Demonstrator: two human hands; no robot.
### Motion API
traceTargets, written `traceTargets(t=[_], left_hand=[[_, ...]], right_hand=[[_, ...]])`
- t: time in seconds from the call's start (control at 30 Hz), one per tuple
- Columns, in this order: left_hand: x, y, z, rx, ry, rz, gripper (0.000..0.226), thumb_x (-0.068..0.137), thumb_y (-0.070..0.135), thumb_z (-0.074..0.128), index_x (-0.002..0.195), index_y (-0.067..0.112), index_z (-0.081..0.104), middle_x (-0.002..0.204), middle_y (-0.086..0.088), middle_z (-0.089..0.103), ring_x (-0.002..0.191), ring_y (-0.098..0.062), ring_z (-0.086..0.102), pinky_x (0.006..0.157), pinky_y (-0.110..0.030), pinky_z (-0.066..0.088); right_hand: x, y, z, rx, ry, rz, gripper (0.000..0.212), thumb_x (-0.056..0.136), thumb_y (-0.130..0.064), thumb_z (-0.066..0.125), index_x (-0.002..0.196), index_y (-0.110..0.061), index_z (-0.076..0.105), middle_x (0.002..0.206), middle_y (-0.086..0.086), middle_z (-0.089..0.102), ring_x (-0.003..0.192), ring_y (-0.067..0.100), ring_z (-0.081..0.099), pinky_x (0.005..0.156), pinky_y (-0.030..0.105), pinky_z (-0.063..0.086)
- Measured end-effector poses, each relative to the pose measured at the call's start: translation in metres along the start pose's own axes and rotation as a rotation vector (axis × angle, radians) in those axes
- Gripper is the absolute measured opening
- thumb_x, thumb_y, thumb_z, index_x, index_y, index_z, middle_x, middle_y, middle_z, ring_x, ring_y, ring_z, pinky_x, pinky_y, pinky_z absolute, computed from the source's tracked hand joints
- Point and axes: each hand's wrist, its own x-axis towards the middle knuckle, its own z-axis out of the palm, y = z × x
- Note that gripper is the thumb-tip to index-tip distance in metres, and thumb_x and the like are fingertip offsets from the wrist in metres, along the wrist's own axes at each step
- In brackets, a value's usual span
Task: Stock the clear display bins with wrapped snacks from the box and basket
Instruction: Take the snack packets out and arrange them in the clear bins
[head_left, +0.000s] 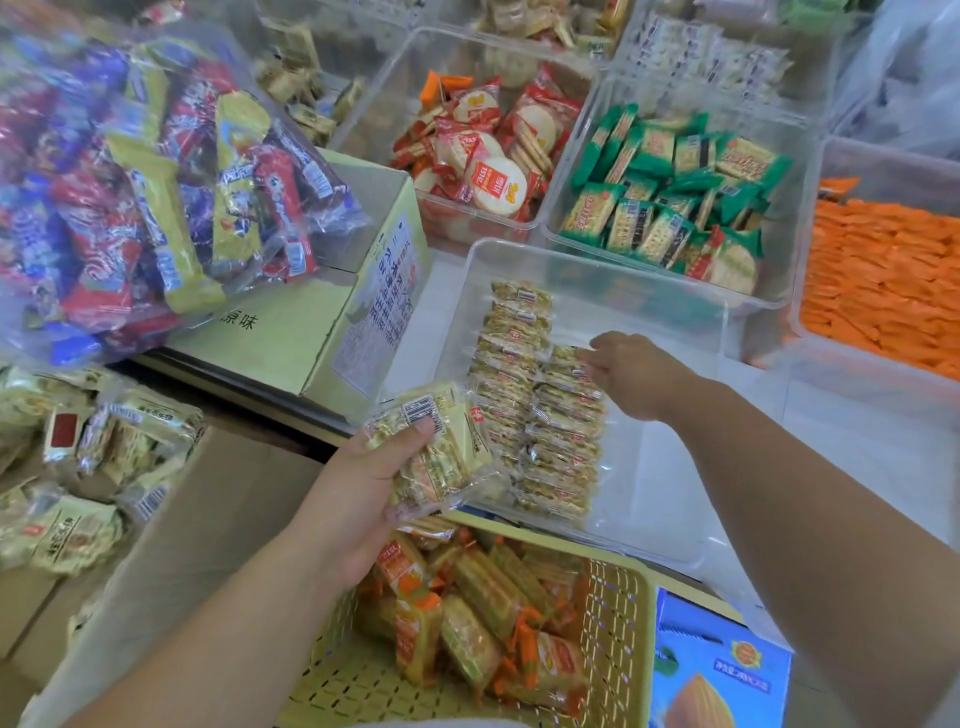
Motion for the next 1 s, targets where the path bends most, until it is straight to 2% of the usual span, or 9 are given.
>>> traceTargets(t=[0.13,0.17,0.23,0.33,0.4,0.53,0.7,0.8,1.0], left_hand=[[0.001,-0.001,0.001,-0.04,-0.016,0.004,0.098,0.069,0.039,0.093,0.152,0.014,0.046,0.141,-0.009,0.064,0.14,-0.031,0.051,0.115,-0.058,0.041],[0.001,-0.001,0.001,-0.044,-0.018,0.002,0.101,0.068,0.039,0.093,0.154,0.014,0.044,0.143,-0.01,0.063,0.141,-0.031,0.05,0.116,-0.059,0.039],[0.0,0.0,0.002,-0.043,-0.023,0.005,0.104,0.066,0.038,0.096,0.153,0.014,0.044,0.143,-0.011,0.063,0.14,-0.03,0.051,0.118,-0.059,0.036],[0.0,0.001,0.003,-0.045,-0.024,0.008,0.098,0.068,0.038,0.094,0.15,0.013,0.048,0.139,-0.01,0.066,0.136,-0.029,0.056,0.118,-0.06,0.035],[0.0,0.0,0.003,-0.052,-0.015,0.009,0.101,0.067,0.038,0.094,0.152,0.013,0.045,0.133,-0.01,0.07,0.13,-0.029,0.062,0.118,-0.06,0.036],[0.002,0.0,0.003,-0.015,0.021,0.008,0.135,0.046,0.047,0.101,0.159,0.019,0.034,0.139,-0.009,0.066,0.137,-0.029,0.055,0.12,-0.061,0.031],[0.002,-0.001,0.003,0.007,0.058,0.005,0.14,0.04,0.048,0.103,0.159,0.02,0.034,0.139,-0.008,0.066,0.136,-0.028,0.056,0.121,-0.06,0.03],[-0.001,0.0,0.003,0.008,0.094,-0.009,0.102,0.059,0.038,0.096,0.147,0.012,0.051,0.136,-0.011,0.068,0.131,-0.029,0.061,0.114,-0.058,0.042],[-0.002,0.005,0.001,-0.052,0.075,-0.104,0.035,0.079,0.025,0.077,0.109,0.008,0.081,0.122,-0.018,0.074,0.11,-0.036,0.073,0.078,-0.047,0.064]], right_hand=[[0.008,-0.002,-0.003,0.149,-0.046,0.019,0.029,0.109,-0.021,0.037,0.102,-0.013,0.064,0.098,0.005,0.056,0.097,0.035,0.057,0.081,0.036,0.043],[0.01,-0.003,-0.001,0.186,-0.056,0.032,0.03,0.109,-0.02,0.037,0.119,-0.013,0.064,0.109,0.007,0.059,0.104,0.034,0.056,0.086,0.036,0.044],[0.014,-0.005,0.002,0.223,-0.073,0.063,0.046,0.108,-0.019,0.039,0.154,-0.021,0.039,0.146,0.014,0.047,0.129,0.036,0.049,0.104,0.039,0.039],[0.018,-0.006,0.005,0.204,-0.108,0.092,0.06,0.106,-0.022,0.041,0.161,-0.025,0.018,0.162,0.012,0.031,0.143,0.033,0.038,0.111,0.037,0.034],[0.022,-0.005,0.005,0.169,-0.134,0.094,0.055,0.108,-0.025,0.036,0.16,-0.027,0.021,0.162,0.009,0.034,0.144,0.031,0.037,0.112,0.035,0.033],[0.023,0.001,-0.004,0.17,-0.192,0.077,0.046,0.11,-0.032,0.029,0.156,-0.034,0.033,0.159,0.004,0.04,0.142,0.029,0.039,0.112,0.035,0.031],[0.024,0.001,-0.007,0.155,-0.235,0.072,0.046,0.11,-0.032,0.029,0.156,-0.037,0.032,0.159,0.003,0.04,0.143,0.028,0.039,0.113,0.034,0.03],[0.021,-0.006,0.003,0.159,-0.203,0.061,0.05,0.11,-0.036,0.028,0.159,-0.031,0.023,0.164,0.005,0.031,0.148,0.028,0.031,0.118,0.038,0.025],[0.013,-0.016,0.006,-0.016,-0.083,0.141,0.057,0.105,-0.039,0.034,0.16,-0.035,0.017,0.166,0.001,0.025,0.149,0.035,0.025,0.118,0.055,0.025]])
